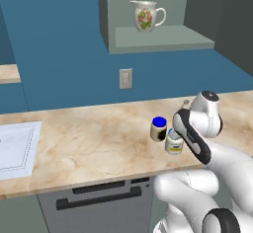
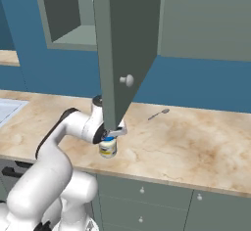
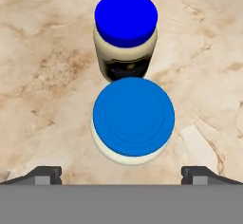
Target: Pick the mayonnaise and mayonnaise from the counter and place them in the cabinet.
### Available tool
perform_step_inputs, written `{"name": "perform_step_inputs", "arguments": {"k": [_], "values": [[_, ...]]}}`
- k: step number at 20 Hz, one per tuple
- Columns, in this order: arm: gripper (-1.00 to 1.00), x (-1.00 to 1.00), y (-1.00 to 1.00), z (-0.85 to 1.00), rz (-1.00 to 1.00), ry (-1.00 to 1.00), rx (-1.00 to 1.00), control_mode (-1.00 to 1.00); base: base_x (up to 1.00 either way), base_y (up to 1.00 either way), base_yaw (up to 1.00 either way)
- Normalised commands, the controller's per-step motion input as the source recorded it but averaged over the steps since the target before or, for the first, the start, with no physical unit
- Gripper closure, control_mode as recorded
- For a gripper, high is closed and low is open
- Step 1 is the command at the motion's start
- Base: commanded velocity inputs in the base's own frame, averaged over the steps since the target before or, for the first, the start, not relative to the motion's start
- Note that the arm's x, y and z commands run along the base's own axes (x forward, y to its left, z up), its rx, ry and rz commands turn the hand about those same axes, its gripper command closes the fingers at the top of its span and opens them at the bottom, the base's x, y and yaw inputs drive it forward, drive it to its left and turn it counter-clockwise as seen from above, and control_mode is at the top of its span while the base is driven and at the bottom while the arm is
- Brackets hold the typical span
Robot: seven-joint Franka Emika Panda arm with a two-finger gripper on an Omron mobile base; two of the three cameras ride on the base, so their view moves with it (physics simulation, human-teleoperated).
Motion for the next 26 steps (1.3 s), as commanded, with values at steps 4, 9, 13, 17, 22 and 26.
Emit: {"name": "perform_step_inputs", "arguments": {"k": [4, 9, 13, 17, 22, 26], "values": [[-1.0, 0.23, 0.0, -0.22, 0.01, 0.0, 0.0, -1.0, 0.0, 0.0, 0.0], [-1.0, 0.21, 0.0, -0.18, 0.02, 0.0, 0.0, -1.0, 0.0, 0.0, 0.0], [-1.0, 0.22, 0.0, -0.16, 0.01, 0.0, 0.0, -1.0, 0.0, 0.0, 0.0], [-1.0, 0.22, 0.0, -0.15, 0.01, 0.0, 0.0, -1.0, 0.0, 0.0, 0.0], [1.0, 0.16, 0.0, -0.15, 0.02, 0.0, 0.0, -1.0, 0.0, 0.0, 0.0], [1.0, 0.01, 0.0, -0.11, 0.03, 0.0, 0.03, -1.0, 0.0, 0.0, 0.0]]}}
